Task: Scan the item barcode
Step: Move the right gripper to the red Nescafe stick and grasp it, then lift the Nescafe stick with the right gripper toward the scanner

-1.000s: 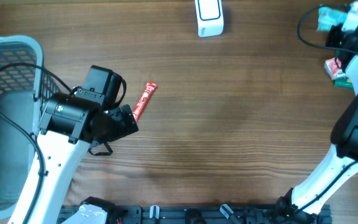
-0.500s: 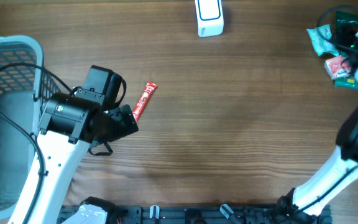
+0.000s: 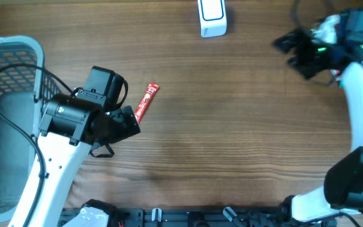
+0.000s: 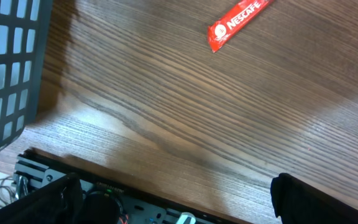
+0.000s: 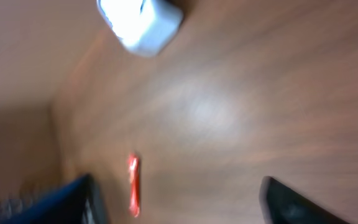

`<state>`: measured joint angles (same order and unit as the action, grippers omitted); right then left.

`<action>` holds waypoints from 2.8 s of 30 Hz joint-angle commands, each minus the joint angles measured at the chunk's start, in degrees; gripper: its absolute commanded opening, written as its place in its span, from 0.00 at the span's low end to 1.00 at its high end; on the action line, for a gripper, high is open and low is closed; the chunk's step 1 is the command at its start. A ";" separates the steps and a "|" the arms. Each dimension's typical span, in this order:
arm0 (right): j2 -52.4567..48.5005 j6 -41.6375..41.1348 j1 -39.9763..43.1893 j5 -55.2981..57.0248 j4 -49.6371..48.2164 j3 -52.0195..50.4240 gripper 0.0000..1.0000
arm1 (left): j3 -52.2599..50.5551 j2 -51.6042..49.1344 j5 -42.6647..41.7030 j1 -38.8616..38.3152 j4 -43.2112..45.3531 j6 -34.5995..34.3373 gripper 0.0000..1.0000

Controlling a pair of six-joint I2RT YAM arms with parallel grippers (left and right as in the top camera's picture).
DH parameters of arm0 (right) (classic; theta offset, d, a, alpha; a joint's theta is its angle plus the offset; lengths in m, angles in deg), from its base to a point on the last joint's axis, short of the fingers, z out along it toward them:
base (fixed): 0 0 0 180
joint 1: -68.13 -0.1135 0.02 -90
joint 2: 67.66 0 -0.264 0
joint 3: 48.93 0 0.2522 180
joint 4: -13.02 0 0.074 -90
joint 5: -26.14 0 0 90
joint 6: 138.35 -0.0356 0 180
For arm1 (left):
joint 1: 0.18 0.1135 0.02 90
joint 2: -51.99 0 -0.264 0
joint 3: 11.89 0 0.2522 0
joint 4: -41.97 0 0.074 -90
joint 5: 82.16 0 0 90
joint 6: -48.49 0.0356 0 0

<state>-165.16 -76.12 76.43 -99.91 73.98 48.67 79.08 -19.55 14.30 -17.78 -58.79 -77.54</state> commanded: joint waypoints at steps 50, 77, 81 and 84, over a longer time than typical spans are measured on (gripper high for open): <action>-27.45 -21.84 -50.21 16.76 -44.70 -11.78 0.22 | 0.09 0.42 -0.24 0.20 -0.02 0.90 1.00; -17.27 -1.70 -53.29 37.20 -21.51 -11.37 0.61 | 0.11 0.42 -0.24 0.20 -0.02 0.90 1.00; -17.88 -3.93 -53.29 39.45 -20.83 -11.37 0.60 | 0.11 0.42 -0.24 0.20 -0.02 0.90 1.00; -19.47 -3.91 -53.33 40.26 -20.76 -11.37 0.44 | 0.11 0.42 -0.24 0.20 -0.02 0.90 1.00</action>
<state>-182.38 -79.20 22.95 -62.05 53.04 37.08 79.08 -19.55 14.30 -17.78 -58.79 -77.54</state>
